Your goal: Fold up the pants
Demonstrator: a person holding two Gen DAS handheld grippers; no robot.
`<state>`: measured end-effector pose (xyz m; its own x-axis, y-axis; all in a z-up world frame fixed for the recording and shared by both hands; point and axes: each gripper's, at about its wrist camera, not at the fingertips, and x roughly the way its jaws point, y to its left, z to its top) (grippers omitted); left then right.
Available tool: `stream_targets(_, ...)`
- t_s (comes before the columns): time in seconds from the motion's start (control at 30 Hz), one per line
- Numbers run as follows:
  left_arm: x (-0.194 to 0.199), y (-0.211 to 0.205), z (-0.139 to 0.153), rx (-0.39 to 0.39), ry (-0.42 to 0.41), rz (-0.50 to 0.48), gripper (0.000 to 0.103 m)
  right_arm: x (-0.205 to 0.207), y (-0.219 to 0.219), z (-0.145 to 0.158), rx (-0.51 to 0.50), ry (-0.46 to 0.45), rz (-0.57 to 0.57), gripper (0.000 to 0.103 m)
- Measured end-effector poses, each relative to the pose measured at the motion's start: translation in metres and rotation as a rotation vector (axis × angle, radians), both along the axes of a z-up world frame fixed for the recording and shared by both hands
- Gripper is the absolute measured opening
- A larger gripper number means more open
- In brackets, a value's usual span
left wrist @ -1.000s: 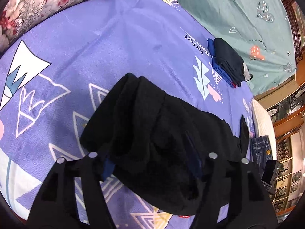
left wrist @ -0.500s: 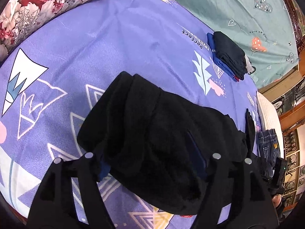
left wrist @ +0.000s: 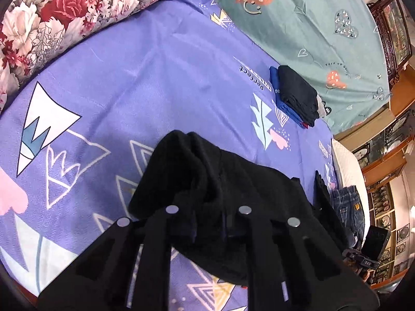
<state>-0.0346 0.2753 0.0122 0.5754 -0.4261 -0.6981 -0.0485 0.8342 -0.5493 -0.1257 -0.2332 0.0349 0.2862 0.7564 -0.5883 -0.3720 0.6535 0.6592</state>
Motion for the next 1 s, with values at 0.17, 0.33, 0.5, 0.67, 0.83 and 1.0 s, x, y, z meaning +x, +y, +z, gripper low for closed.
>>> stream_targets(0.17,-0.003,-0.005,-0.029,0.091,0.085,-0.026,0.02,-0.006,-0.005,-0.049,-0.14,0.107,-0.038,0.003)
stream_targets(0.33,-0.012,0.005,-0.028,0.067,0.098,-0.005,0.06,-0.013,-0.014,-0.047,-0.208,0.084,-0.083,0.041)
stream_targets(0.5,-0.044,0.025,0.016,0.162,0.014,0.093,0.073,-0.001,-0.058,0.013,-0.347,-0.109,-0.33,0.067)
stream_targets(0.67,-0.06,-0.025,0.05,0.221,-0.113,0.014,0.075,0.069,-0.047,0.029,-0.55,-0.199,-0.475,0.093)
stream_targets(0.83,-0.055,-0.12,0.024,0.23,-0.113,-0.22,0.076,0.168,-0.031,-0.03,-0.795,-0.063,-0.582,0.093)
stream_targets(1.0,-0.045,-0.162,-0.011,0.212,-0.075,-0.287,0.076,0.191,-0.055,-0.078,-0.839,0.014,-0.529,0.053)
